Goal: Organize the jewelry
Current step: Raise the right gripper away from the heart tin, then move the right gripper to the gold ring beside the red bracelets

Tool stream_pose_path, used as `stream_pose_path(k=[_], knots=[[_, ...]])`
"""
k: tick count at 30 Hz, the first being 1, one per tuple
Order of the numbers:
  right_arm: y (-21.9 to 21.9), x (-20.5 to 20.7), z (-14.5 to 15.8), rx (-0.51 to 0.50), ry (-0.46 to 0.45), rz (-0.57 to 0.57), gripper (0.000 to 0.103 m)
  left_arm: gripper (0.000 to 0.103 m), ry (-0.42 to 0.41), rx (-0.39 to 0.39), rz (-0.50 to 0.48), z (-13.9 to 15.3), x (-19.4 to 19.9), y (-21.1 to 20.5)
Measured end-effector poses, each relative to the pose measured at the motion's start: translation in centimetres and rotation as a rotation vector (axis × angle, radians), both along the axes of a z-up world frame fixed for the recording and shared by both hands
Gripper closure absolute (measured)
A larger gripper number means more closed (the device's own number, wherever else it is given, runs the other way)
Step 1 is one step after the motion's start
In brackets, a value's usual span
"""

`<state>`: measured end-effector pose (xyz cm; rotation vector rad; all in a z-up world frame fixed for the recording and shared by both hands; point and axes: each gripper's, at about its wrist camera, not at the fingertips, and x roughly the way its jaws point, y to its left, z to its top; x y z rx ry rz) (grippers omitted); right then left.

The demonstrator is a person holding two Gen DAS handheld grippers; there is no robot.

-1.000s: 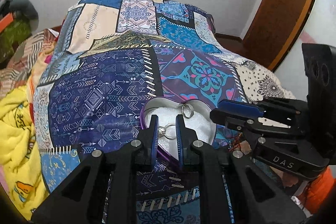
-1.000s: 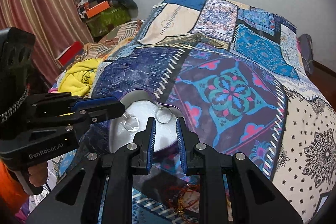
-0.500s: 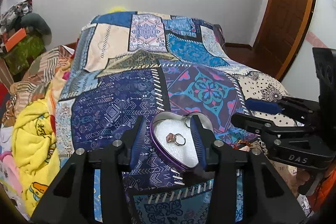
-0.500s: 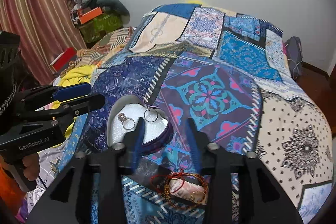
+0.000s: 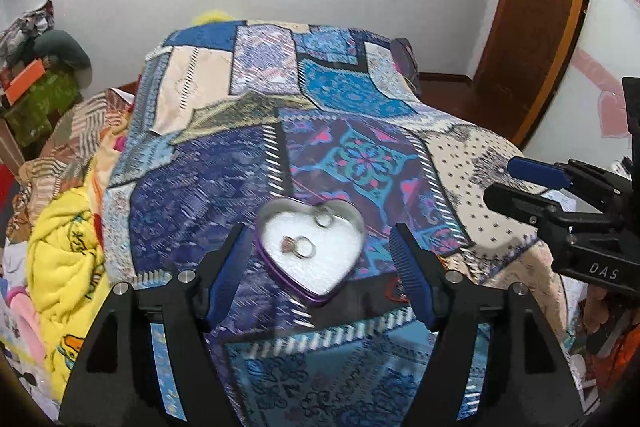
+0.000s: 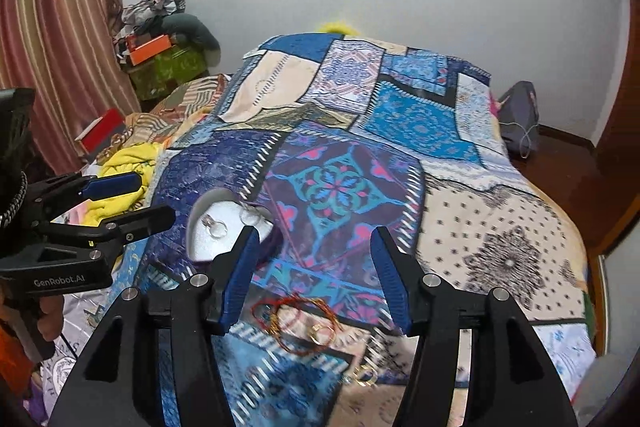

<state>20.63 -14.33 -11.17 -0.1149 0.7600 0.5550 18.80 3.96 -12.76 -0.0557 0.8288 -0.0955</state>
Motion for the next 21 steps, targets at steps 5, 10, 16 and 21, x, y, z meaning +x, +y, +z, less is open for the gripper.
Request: stream_pose_path(k=[5, 10, 16, 21], knots=[[-1.7, -0.4, -0.3, -0.026, 0.005, -0.025, 0.049, 0.033, 0.063, -0.044, -0.074, -1.1, 0.6, -1.9], [-3.5, -0.6, -1.3, -0.055, 0.031, -0.051, 0.049, 0.033, 0.119, -0.031, -0.138, -2.6, 1.3, -3.8], [-4.9, -1.3, -3.1, -0.091, 0.063, -0.059, 0.049, 0.033, 0.170, -0.003, -0.194, -4.6, 1.2, -5.7], [-5.6, -1.8, -4.7, -0.097, 0.109, -0.030, 0.049, 0.047, 0.209, 0.018, -0.242, -6.3, 1.2, -6.7]])
